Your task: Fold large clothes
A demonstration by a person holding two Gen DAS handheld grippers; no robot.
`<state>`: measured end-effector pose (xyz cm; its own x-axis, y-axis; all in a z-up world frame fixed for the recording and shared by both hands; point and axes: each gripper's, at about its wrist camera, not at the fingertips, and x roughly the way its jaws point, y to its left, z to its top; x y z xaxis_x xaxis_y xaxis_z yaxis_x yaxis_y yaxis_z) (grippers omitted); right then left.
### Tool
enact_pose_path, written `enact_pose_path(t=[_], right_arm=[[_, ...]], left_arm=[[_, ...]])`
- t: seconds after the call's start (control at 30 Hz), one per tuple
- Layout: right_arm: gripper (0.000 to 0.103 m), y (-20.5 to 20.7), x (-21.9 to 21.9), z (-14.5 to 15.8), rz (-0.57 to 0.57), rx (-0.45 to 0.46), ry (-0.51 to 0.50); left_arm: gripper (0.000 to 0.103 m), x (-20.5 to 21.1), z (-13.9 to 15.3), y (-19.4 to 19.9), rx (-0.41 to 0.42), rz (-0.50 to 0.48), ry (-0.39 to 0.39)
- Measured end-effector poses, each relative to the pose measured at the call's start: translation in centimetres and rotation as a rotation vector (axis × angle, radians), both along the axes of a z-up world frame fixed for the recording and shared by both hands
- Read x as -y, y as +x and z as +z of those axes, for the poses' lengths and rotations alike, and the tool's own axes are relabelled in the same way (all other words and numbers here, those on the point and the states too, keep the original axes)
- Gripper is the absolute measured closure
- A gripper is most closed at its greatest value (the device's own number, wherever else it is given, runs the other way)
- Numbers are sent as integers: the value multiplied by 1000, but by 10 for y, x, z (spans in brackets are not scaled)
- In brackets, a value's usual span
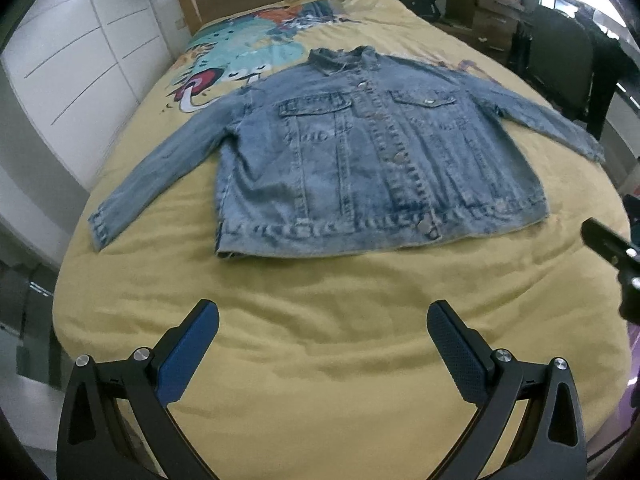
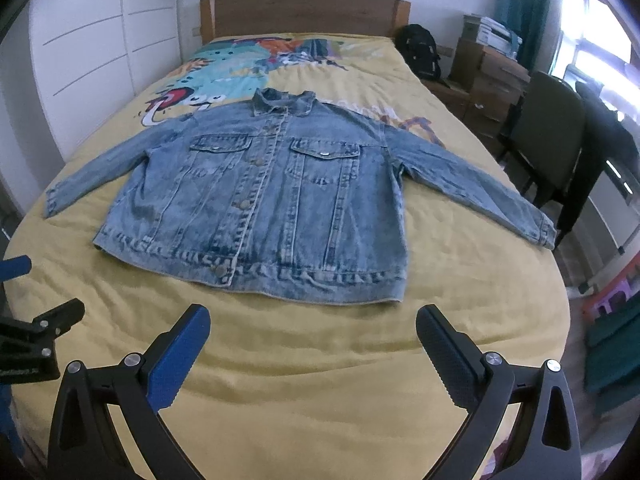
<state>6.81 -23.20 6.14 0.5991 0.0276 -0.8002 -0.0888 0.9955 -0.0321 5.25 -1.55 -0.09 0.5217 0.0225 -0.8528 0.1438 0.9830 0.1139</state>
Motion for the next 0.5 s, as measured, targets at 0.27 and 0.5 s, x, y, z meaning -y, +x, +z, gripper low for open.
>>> enact_pose_path(t=[0.27, 0.5], right_arm=[[0, 22, 11, -1, -17, -1, -3], [0, 39, 20, -5, -22, -7, 3]], left_arm=[[1, 17, 2, 21, 20, -46, -1], [1, 29, -4, 35, 2, -67, -9]])
